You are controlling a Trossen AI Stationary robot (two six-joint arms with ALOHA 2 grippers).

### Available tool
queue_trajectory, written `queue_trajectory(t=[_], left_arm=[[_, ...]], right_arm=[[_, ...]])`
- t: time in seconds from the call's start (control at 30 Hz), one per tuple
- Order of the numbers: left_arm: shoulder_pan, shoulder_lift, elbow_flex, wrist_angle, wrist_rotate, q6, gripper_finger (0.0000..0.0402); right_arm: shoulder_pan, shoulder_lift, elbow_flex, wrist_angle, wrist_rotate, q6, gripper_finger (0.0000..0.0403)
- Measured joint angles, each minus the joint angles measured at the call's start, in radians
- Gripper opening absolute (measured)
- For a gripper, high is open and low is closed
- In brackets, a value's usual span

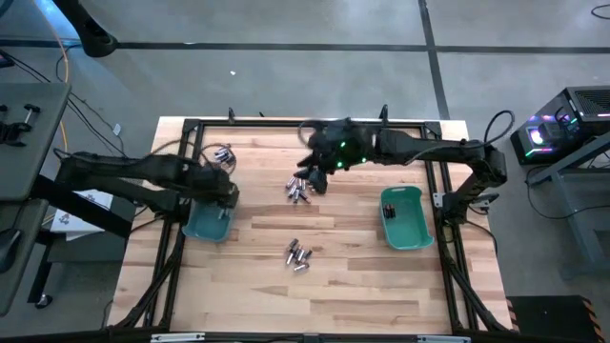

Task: Sort batteries
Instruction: Put the silver battery into the blue bin

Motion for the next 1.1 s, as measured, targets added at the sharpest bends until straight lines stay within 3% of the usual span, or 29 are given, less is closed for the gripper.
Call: queue_trajectory(t=[0.23,0.47,0.6,0.8,1.1], left_arm=[[0.0,-0.042,0.115,0.079,-0.177,0.193,0.0197],[0.0,-0.03,0.125,0.285,-0.237,0.416,0.0197],[0.0,-0.017,0.125,0.327,-0.232,0.435,0.0197],[-0.006,-0.011,0.125,0.322,-0.21,0.4,0.0197],[-0.011,-0.011,0.125,0.322,-0.209,0.393,0.0197]], right_arm=[[0.033,0.137,-0.09,-0.027,-0.027,-0.024,0.0181],[0.007,0.285,-0.037,-0.006,-0.046,-0.521,0.0181],[-0.029,0.376,0.016,-0.006,0.023,-0.66,0.0181],[-0.097,0.467,0.094,-0.005,0.082,-0.682,0.0181],[-0.156,0.559,0.128,-0.004,0.026,-0.746,0.0181]])
